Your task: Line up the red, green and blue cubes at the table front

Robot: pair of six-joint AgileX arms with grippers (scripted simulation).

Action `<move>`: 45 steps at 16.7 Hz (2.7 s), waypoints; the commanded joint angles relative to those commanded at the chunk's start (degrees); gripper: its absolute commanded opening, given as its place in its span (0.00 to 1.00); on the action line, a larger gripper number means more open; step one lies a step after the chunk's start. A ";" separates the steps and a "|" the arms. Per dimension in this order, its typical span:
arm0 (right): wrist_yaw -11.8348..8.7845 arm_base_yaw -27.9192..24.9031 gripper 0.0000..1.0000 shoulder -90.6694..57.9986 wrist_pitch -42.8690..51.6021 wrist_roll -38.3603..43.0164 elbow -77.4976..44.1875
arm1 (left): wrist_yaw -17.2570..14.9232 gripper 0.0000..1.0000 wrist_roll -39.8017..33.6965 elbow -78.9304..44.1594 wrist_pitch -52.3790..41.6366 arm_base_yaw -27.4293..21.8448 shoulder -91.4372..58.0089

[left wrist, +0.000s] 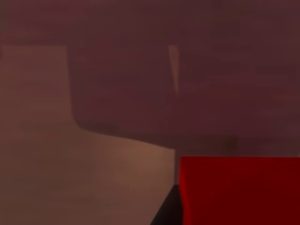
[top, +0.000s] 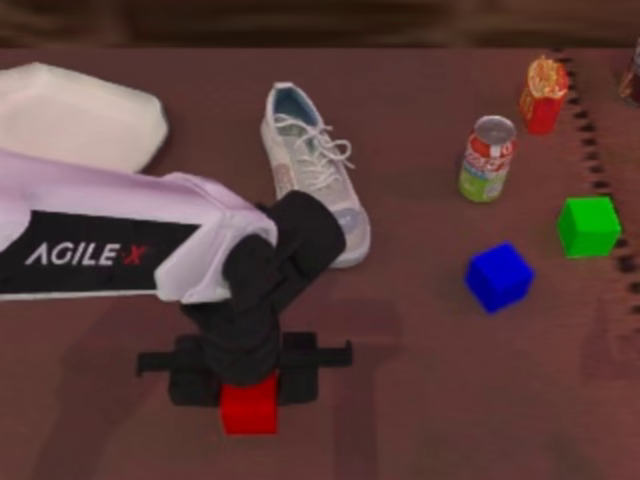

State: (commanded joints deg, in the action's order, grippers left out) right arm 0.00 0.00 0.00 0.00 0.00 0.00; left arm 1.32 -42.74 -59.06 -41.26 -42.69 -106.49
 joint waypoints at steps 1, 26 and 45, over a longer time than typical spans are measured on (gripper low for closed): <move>0.00 0.00 1.00 0.00 0.00 0.00 0.00 | 0.00 0.00 0.00 0.00 0.00 0.00 0.00; 0.00 0.00 1.00 0.00 0.00 0.00 0.00 | 0.01 1.00 -0.15 -0.74 -0.99 0.09 0.39; -0.09 -0.81 1.00 -12.38 7.92 0.46 -12.12 | 0.61 1.00 0.72 0.20 -9.43 6.27 17.46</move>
State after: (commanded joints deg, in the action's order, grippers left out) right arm -0.09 -0.81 -12.38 7.92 0.46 -12.12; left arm 1.94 -42.02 -58.86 -50.69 -36.42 -89.03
